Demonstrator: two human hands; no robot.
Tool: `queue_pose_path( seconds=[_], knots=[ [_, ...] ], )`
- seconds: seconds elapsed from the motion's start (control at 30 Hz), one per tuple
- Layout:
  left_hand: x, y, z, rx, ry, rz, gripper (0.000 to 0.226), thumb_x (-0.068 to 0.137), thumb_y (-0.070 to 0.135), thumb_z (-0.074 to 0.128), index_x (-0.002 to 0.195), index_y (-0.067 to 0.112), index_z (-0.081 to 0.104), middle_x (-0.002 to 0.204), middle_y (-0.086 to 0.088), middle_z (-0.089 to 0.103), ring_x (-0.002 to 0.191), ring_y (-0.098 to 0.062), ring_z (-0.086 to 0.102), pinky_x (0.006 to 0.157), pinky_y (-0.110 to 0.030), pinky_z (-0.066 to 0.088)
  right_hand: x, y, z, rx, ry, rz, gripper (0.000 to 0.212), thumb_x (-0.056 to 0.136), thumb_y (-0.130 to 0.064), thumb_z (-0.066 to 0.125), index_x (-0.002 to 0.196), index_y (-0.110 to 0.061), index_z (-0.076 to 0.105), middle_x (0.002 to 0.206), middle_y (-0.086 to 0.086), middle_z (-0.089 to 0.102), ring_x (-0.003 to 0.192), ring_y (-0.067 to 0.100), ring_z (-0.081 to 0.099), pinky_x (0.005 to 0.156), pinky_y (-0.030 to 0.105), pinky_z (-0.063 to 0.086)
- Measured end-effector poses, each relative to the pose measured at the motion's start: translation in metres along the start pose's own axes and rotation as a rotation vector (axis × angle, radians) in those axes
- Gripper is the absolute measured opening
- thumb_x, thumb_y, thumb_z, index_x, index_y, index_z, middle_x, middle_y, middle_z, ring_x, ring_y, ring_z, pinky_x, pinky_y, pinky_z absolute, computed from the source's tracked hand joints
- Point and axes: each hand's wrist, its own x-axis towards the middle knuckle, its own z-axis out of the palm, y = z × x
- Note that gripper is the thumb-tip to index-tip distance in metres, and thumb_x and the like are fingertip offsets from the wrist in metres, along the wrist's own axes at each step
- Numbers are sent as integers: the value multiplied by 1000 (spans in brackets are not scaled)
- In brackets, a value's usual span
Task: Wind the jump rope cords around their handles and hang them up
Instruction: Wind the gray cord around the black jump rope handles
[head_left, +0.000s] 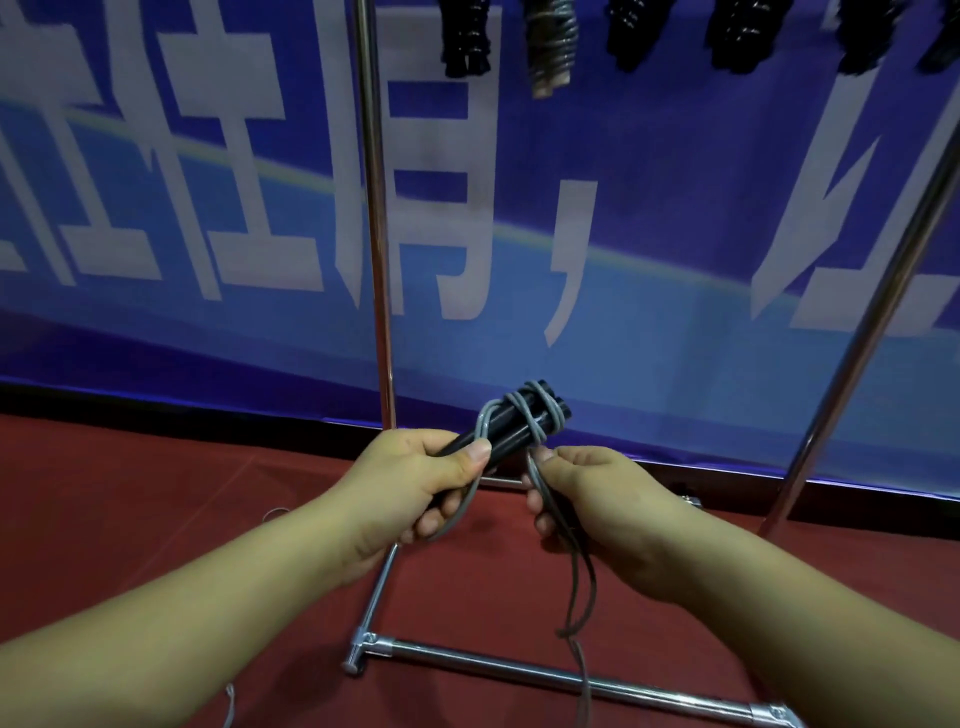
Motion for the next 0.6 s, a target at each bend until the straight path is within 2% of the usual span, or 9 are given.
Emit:
queue_pose_path(
  seconds=[0.07,0.13,0.23,0.3,0.37,0.53,0.6],
  knots=[
    [3,-3,-2,9,65,-6,34,97,31,63,68,14,55,57,-5,47,40,-12,35,38,-19,26,-2,-2,1,-76,6,-62,24,103,-25,51,88,-12,64,68,1,59,56,14,50,56,29,42],
    [7,-7,-4,63,107,11,35,96,29,65,67,12,57,55,-6,46,40,-13,36,41,-20,29,-3,-3,4,-160,-13,-99,21,98,-30,60,84,-16,66,67,-2,57,58,14,48,57,29,40],
    [10,-15,-5,173,118,51,39,90,38,71,65,10,61,52,-3,48,43,-14,39,47,-24,32,-4,-2,6,-210,1,-59,33,92,-48,63,81,-17,68,64,-1,53,57,15,44,56,30,38],
    [10,-18,-6,282,113,97,44,82,49,68,74,7,65,55,-2,52,50,-16,45,54,-30,37,-2,-2,6,-208,38,-25,43,90,-55,62,84,-13,70,60,-1,50,50,14,41,50,28,35],
    [10,-21,-6,357,106,141,40,85,48,68,78,9,66,59,-1,54,56,-16,48,59,-33,40,0,-1,4,-209,69,-4,49,89,-59,61,83,-11,71,57,-1,49,45,13,39,47,26,33],
    [12,-23,-6,397,112,184,39,81,54,66,79,16,69,60,0,54,56,-14,50,60,-35,43,1,-1,4,-193,52,3,51,94,-56,56,85,-8,69,56,2,49,42,12,39,48,27,33],
    [14,-24,-7,414,118,196,31,86,49,68,77,19,69,59,1,55,55,-13,50,60,-35,43,2,-1,5,-188,52,6,52,97,-53,52,87,-5,69,57,3,51,41,11,40,47,27,33]
  ],
)
